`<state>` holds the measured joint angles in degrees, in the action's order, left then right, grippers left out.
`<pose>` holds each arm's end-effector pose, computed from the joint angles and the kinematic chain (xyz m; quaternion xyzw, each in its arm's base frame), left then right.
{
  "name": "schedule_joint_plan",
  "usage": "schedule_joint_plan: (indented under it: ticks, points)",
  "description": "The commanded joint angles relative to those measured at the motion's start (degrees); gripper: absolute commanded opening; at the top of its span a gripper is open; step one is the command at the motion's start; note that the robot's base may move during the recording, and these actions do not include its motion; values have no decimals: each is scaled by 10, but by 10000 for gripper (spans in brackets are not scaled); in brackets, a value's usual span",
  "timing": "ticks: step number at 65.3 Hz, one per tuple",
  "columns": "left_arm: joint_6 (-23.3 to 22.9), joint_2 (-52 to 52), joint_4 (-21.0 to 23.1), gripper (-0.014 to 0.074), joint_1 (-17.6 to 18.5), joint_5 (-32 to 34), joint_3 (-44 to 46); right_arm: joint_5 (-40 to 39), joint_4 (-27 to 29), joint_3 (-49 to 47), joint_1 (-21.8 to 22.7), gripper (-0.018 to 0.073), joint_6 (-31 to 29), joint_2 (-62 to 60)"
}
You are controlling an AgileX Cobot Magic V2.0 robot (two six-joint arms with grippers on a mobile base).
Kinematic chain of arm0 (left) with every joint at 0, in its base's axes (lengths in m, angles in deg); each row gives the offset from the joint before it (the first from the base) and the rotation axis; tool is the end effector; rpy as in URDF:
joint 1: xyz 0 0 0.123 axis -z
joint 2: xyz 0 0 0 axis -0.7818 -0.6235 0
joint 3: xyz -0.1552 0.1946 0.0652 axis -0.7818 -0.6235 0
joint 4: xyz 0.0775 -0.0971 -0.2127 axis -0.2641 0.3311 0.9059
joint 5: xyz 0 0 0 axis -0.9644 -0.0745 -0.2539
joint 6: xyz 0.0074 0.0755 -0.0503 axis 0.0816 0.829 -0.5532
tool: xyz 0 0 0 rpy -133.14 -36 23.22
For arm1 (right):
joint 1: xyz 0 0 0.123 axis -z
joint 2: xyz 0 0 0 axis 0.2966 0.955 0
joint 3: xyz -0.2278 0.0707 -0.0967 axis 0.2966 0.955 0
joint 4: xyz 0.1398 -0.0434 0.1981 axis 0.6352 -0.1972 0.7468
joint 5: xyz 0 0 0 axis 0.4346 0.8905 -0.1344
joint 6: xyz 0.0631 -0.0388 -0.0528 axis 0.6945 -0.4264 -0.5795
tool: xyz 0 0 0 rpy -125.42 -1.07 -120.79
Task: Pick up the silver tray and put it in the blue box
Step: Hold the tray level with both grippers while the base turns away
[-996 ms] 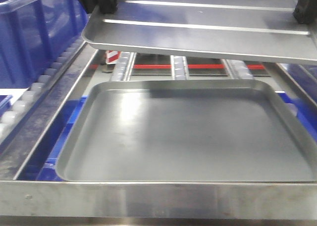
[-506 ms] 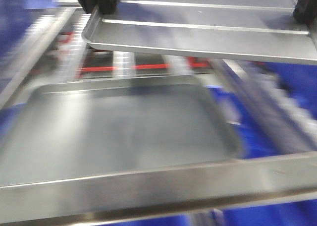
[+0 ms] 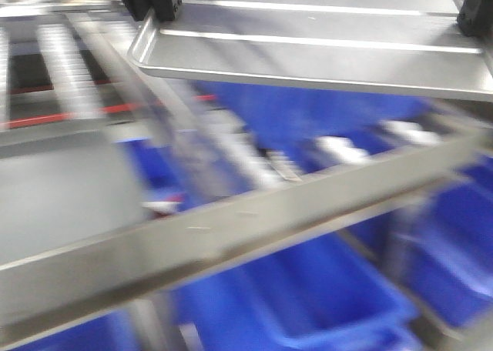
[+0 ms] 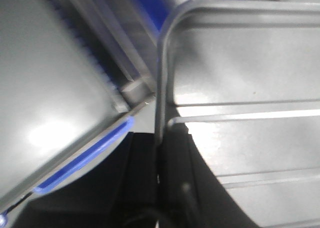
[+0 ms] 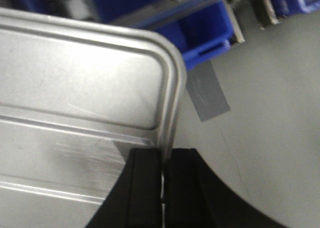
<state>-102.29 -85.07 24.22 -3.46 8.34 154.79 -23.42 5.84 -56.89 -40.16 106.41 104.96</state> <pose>0.2332 -0.2313 0.3406 0.0890 0.9615 -0.0847 0.2457 0.2402 0.0926 0.3226 0.0017 0.9671 0.0555 0.2484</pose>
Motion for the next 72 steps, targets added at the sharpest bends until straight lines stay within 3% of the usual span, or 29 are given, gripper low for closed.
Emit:
schedule_joint_plan:
  ticks: [1,72]
  points:
    - [-1,23,-38,-98,1,4,20,2,-33,-20,1,59,-14,-17]
    - [-1,23,-38,-98,1,4,20,2,-33,-20,1,59,-14,-17]
